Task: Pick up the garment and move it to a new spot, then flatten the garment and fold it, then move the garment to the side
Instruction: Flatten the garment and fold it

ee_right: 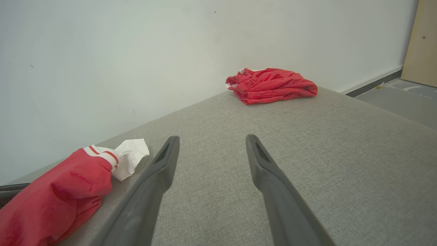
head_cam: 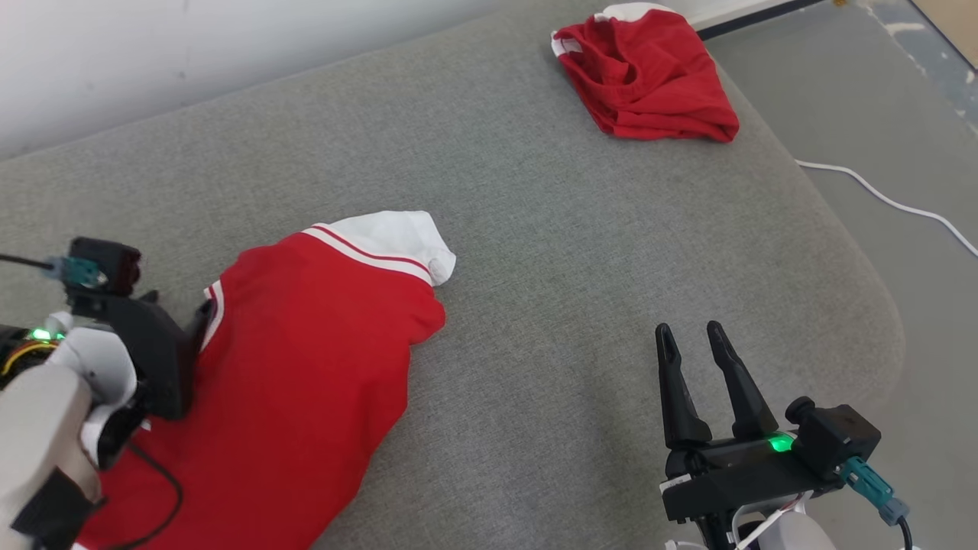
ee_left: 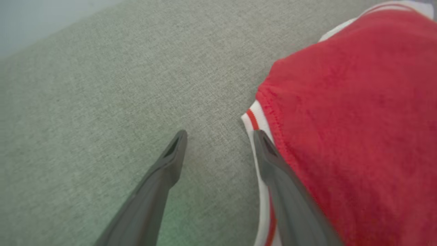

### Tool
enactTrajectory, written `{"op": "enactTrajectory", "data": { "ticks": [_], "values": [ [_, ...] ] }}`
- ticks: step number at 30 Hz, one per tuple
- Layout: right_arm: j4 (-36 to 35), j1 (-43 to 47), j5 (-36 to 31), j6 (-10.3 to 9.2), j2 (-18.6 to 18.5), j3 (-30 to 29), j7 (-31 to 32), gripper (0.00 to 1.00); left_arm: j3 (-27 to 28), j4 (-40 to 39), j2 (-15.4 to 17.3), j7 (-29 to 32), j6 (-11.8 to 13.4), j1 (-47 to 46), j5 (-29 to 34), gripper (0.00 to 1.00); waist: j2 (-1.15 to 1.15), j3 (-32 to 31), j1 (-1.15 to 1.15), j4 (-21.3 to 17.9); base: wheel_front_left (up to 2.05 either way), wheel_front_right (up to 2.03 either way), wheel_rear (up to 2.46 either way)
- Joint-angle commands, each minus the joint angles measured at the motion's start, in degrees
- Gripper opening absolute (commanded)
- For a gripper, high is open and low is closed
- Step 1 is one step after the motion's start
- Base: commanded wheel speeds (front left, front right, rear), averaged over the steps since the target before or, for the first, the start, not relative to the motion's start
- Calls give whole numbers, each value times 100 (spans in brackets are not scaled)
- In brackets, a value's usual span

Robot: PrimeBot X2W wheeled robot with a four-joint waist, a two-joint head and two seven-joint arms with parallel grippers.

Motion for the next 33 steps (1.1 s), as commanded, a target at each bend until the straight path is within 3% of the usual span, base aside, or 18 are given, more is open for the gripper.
{"op": "enactTrajectory", "data": {
  "ticks": [1, 6, 22, 32, 33],
  "values": [
    [-9, -22, 25, -15, 11, -1, 1, 100, -81, 69, 1, 81, 11, -104, -97, 100, 0, 46, -1, -57, 0, 0, 0],
    [-20, -5, 46, -15, 13, -11, 1, 100, -282, 116, -28, 283, 10, -201, -454, 100, 0, 77, -1, -88, 0, 0, 0],
    [-13, 17, -43, -15, 13, -51, 1, 100, -867, -316, -7, 77, 11, -627, -1115, 100, 0, -11, -1, 140, 0, 0, 0],
    [26, -101, 23, -15, 12, -11, 1, 100, -1276, 6, -129, 167, 10, -589, -1325, 100, 0, 115, -1, 11, 0, 0, 0],
    [26, -91, 25, -15, 13, -18, 1, 100, -1326, 20, -155, 198, 10, -571, -1366, 94, 0, 117, -1, 0, 0, 0, 0]
  ]
}}
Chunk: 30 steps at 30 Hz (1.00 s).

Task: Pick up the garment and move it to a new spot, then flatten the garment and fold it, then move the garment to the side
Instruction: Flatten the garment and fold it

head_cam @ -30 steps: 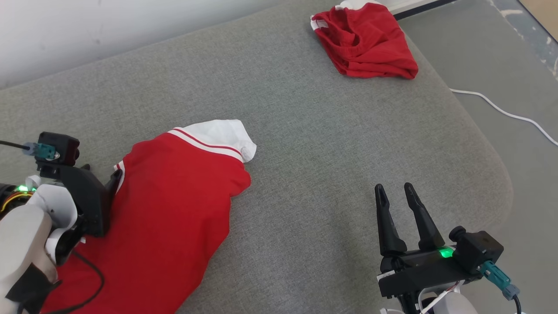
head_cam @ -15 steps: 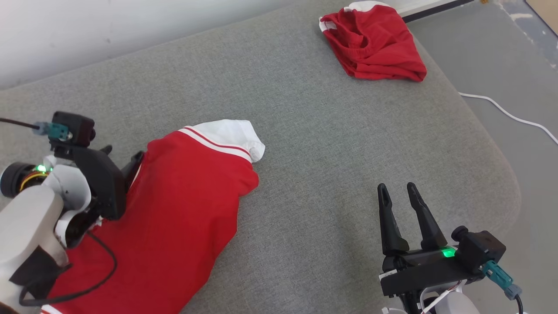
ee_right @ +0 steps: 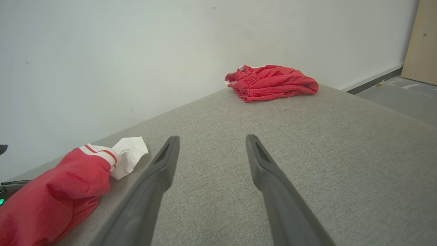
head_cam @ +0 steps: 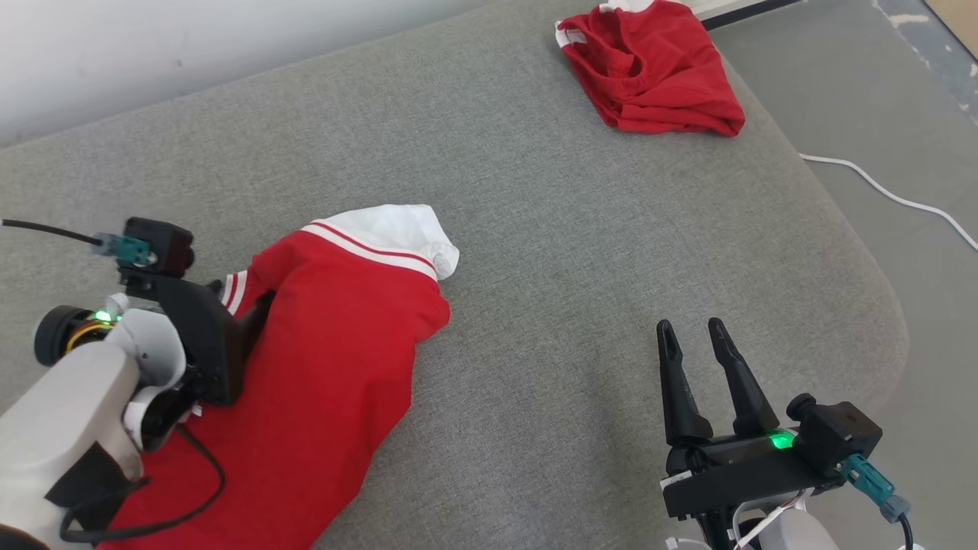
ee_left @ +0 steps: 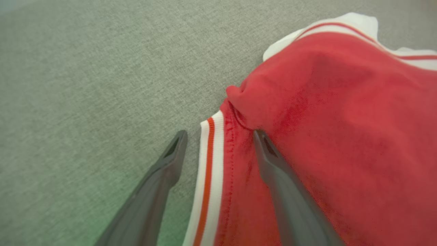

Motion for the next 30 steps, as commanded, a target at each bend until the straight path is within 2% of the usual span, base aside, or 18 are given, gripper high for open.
{"op": "enactTrajectory", "data": {
  "ticks": [1, 2, 8, 15, 16, 25, 30],
  "values": [
    [0, -23, 24, -15, 11, -17, 1, 100, -131, 19, -90, 68, 7, 23, -100, 40, 0, 19, 0, -36, 0, 0, 0],
    [-3, -9, 21, -15, 11, -33, 1, 100, -177, 14, -92, 53, 7, 6, -126, 0, 0, 17, 0, -29, 0, 0, 0],
    [13, 74, -68, -15, 11, -151, 1, 100, -279, 60, -52, -447, 9, -226, -58, 0, 0, -84, 0, 205, 0, 0, 0],
    [-18, 55, -243, -15, 9, -279, 1, 100, 2, 372, 129, -1604, 12, -518, 82, 0, 0, -198, 0, 742, 0, 0, 0],
    [-18, 55, -243, -15, 9, -279, 1, 100, 2, 372, 129, -1604, 12, -518, 82, 0, 0, -198, 0, 742, 0, 0, 0],
    [-23, 39, -411, -15, 11, -354, 1, 100, 374, 789, 634, -2603, 381, -324, 129, 0, 0, -245, 0, 1203, 0, 0, 0],
    [2, 66, -478, -15, 9, -350, 1, 100, 426, 991, 651, -2788, 448, -4, 21, 0, 0, -260, 0, 1265, 0, 0, 0]
  ]
}}
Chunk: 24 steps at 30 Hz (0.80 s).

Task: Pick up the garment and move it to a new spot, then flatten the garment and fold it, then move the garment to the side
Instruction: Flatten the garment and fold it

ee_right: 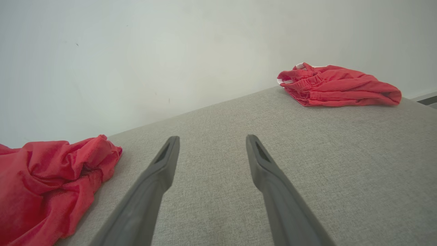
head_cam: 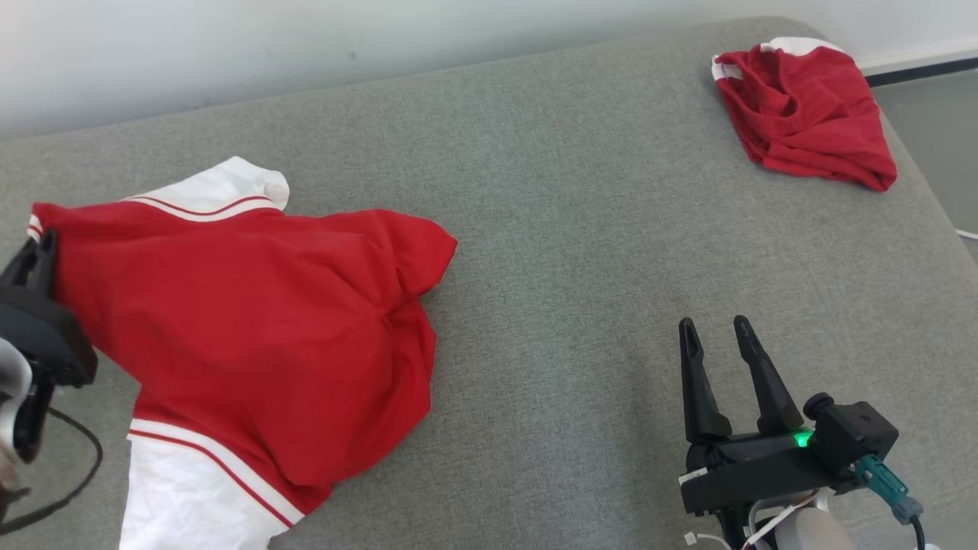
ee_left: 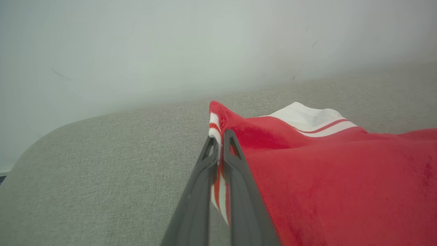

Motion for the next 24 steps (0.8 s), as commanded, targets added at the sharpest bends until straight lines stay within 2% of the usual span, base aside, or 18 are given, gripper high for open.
{"op": "enactTrajectory", "data": {
  "ticks": [1, 4, 5, 6, 7, 10, 13, 18, 24],
  "values": [
    [11, 43, -51, -15, 8, 1, 1, 100, 22, 45, -68, -74, -5, 99, -62, 0, 0, -21, 0, 32, 0, 0, 0],
    [38, 50, -108, -15, 8, -6, 1, 100, 23, 142, -199, -183, -48, 185, -50, 0, 0, -52, 0, 71, 0, 0, 0],
    [41, 52, -124, -15, 8, -7, 1, 100, 29, 153, -236, -235, -39, 167, -3, 16, 0, -64, 0, 88, 0, 0, 0],
    [45, 54, -135, -15, 8, -21, 1, 100, 32, 143, -268, -288, -29, 111, 77, 71, 0, -76, 0, 113, 0, 0, 0],
    [48, 53, -152, -15, 8, -26, 1, 100, 56, 119, -297, -326, -19, 53, 143, 100, 0, -88, 0, 141, 0, 0, 0],
    [45, 80, -185, -15, 8, -57, 2, 100, 240, -97, -361, -378, 12, -84, 375, 100, 0, -127, 0, 261, 0, 0, 0],
    [32, 119, -207, -15, 8, -90, 2, 100, 711, -569, -385, -374, 123, 8, 716, 100, 0, -163, 0, 420, 0, 0, 0],
    [26, 225, -256, -15, 7, -140, 2, 100, 1794, -1718, -590, -378, 335, 751, 1408, 100, 0, -277, 0, 721, 0, 0, 0],
    [84, 299, -300, -15, 8, -144, 2, 100, 2861, -2787, -1088, -379, 469, 1841, 2049, 100, 0, -393, 0, 988, 0, 0, 0]
  ]
}}
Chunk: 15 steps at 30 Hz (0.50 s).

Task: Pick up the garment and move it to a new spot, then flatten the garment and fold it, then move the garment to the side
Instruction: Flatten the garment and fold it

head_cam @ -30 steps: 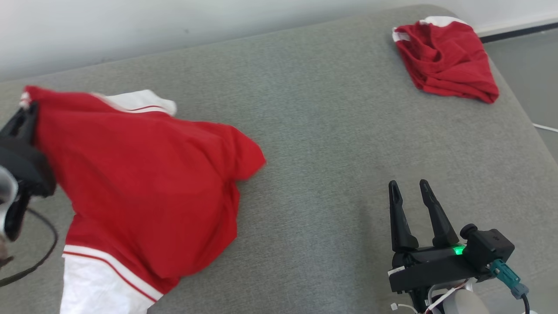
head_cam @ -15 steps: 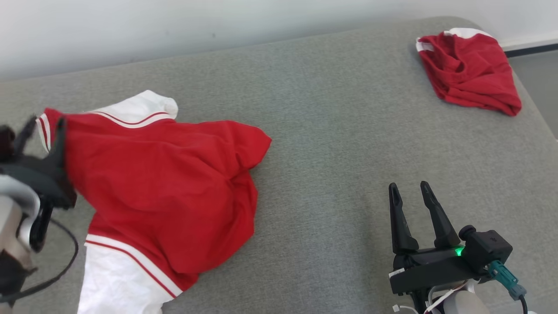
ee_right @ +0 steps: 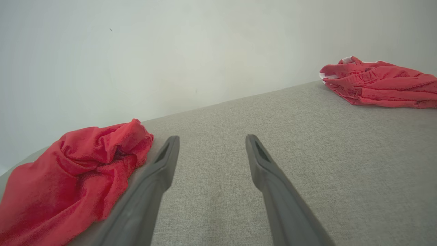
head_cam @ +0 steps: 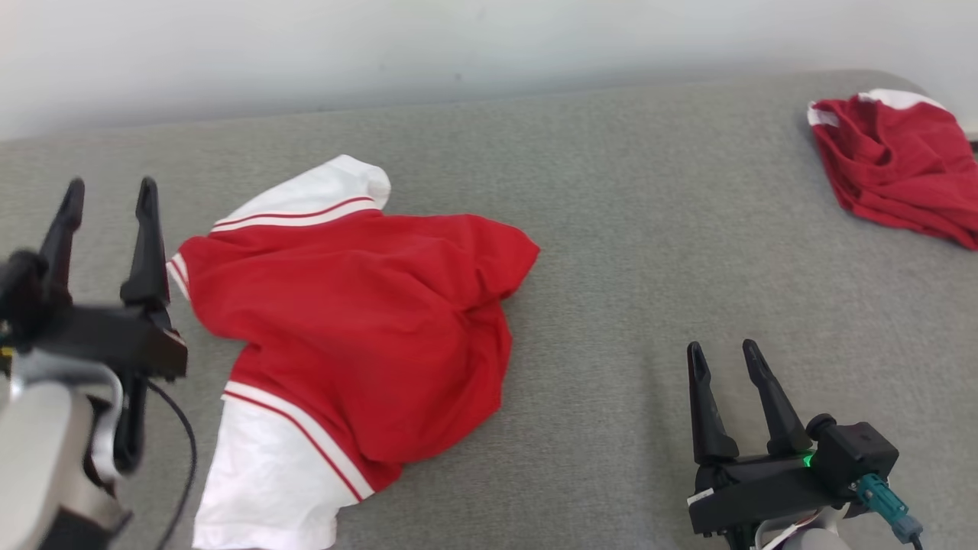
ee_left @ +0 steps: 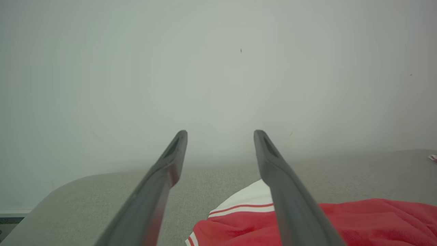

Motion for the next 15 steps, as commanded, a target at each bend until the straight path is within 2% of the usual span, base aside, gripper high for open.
{"op": "enactTrajectory", "data": {
  "ticks": [1, 6, 10, 13, 15],
  "values": [
    [34, 79, -53, -15, 8, 19, 2, 100, 274, -224, -165, -17, 39, 371, 192, 100, 0, -117, 0, 173, 0, 0, 0],
    [60, 112, -73, -15, 7, 39, 2, 100, 925, -854, -614, -18, -15, 1136, 690, 100, 0, -174, 0, 302, 0, 0, 0],
    [91, 138, -107, -15, 7, 38, 2, 100, 1498, -1598, -1093, -17, -43, 1905, 1489, 100, 0, -213, 0, 432, 0, 0, 0],
    [161, 173, -123, -15, 8, 71, 2, 100, 1628, -2017, -1406, -18, -120, 2463, 2171, 100, 0, -250, 0, 522, 0, 0, 0],
    [213, 190, -130, -15, 6, 72, 1, 100, 1733, -2178, -1685, -18, -157, 2788, 2372, 100, 0, -271, 0, 596, 0, 0, 0]
  ]
}}
